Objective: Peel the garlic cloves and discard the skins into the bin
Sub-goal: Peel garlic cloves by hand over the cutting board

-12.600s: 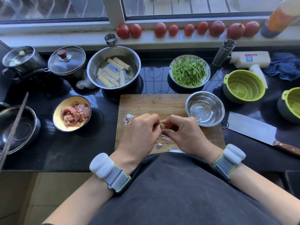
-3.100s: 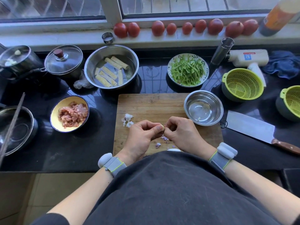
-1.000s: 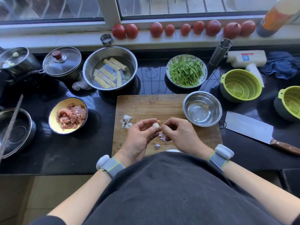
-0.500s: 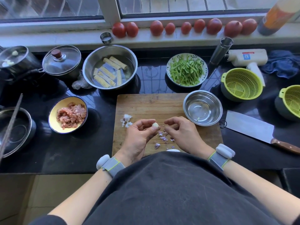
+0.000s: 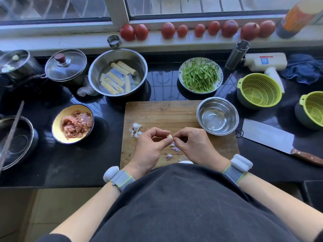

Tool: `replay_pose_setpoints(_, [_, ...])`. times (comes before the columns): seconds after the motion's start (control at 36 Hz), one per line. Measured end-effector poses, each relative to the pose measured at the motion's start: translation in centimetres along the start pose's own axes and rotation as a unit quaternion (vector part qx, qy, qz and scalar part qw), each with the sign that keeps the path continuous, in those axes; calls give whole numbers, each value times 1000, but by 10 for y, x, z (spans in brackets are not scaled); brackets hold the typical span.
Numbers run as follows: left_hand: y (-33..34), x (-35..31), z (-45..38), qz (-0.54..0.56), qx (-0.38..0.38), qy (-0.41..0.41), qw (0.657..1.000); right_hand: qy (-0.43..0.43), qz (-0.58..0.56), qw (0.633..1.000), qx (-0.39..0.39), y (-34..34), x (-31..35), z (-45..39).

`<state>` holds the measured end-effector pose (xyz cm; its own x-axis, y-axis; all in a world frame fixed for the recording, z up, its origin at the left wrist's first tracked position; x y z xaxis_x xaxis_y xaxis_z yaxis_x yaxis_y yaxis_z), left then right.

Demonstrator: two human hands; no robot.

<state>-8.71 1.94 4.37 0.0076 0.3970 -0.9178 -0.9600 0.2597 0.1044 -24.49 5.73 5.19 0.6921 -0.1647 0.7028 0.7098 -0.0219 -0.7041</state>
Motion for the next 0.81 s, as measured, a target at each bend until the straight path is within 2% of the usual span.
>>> replay_pose_setpoints(0.17, [1,-2,1,-35,19,17,999,10,-12,1000,-12,-2,0,-1])
replay_pose_setpoints(0.44, [1,-3,3,53,-9,-16,998,90,-131,987,25,2,-3,0])
replay_pose_setpoints(0.64, [3,-8,3,-59,26,65,996,115,-149,981,36,3,-6,0])
replay_pose_setpoints(0.81, [6,-16,4,-185,37,179,966,149,-164,974,41,3,-7,-2])
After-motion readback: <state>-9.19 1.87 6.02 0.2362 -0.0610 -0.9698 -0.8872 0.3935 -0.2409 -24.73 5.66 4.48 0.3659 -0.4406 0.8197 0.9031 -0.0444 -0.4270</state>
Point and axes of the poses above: each hand's wrist, its own z-axis away from the middle knuckle, its own y-axis out of the palm, x = y × z, the point moved 3 cm from there along -z, towards the middle knuckle, and after that the axes turned 4 degrees about z, right-handed, at the moved point
